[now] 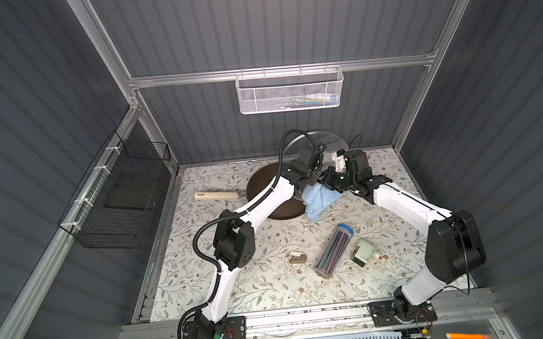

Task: Wipe the pot lid with a cloth
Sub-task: Wipe the pot lid.

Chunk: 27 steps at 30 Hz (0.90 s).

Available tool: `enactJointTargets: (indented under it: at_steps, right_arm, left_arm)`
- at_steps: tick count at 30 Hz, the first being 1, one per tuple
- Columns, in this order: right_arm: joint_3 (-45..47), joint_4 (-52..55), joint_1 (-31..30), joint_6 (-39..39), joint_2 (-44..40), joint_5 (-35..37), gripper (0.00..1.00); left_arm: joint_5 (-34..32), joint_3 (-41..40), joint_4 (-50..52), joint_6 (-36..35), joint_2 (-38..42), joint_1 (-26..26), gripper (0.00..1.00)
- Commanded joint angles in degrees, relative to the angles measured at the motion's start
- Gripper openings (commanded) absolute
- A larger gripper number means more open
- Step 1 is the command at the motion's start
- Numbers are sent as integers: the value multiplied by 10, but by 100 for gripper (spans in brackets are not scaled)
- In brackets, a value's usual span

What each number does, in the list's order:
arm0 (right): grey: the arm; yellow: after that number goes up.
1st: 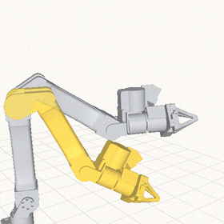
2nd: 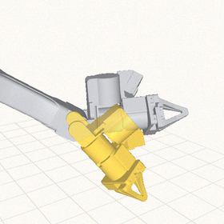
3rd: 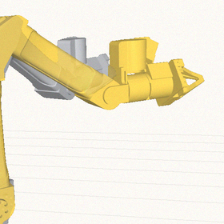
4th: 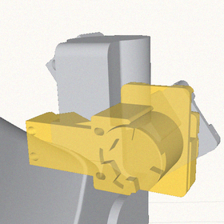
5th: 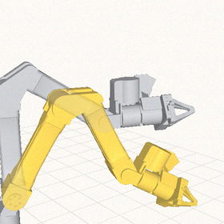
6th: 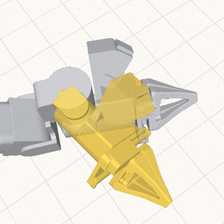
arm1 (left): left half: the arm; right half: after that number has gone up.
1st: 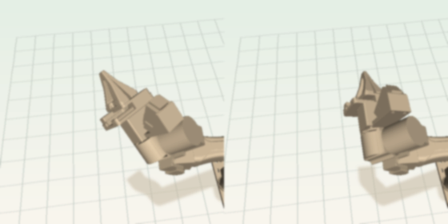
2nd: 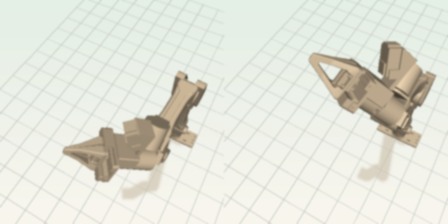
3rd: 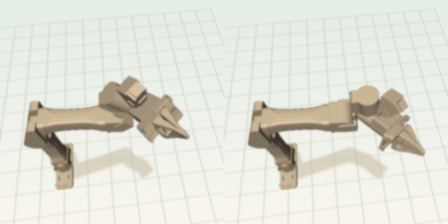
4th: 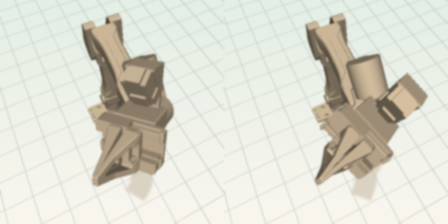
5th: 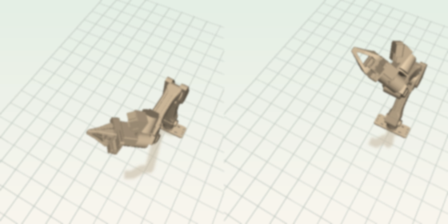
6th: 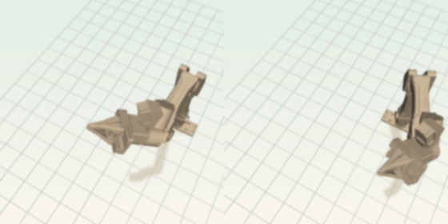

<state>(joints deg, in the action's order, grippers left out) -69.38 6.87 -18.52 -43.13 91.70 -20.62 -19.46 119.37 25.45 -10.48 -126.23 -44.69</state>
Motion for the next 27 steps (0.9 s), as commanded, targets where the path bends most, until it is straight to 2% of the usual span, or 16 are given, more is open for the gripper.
enactJointTargets:
  at_steps: [1, 8, 15, 23, 27]
  right_arm:
    - [-1, 56, 26, 50, -28, 55, 0]
    - [-16, 59, 82, 80, -19, 44, 0]
    - [-106, 66, 98, 94, 28, 21, 0]
    - [-219, 77, 98, 105, 86, -56, 0]
    - [-247, 70, 98, 108, 118, -133, 0]
  left_arm:
    - [0, 7, -96, -5, 77, -3, 0]
    - [51, -26, -105, -16, 106, -7, 0]
    - [62, -66, -105, -57, 139, -43, 0]
    - [61, -109, -125, -82, 161, -82, 0]
    - [59, -123, -132, -89, 169, -92, 0]
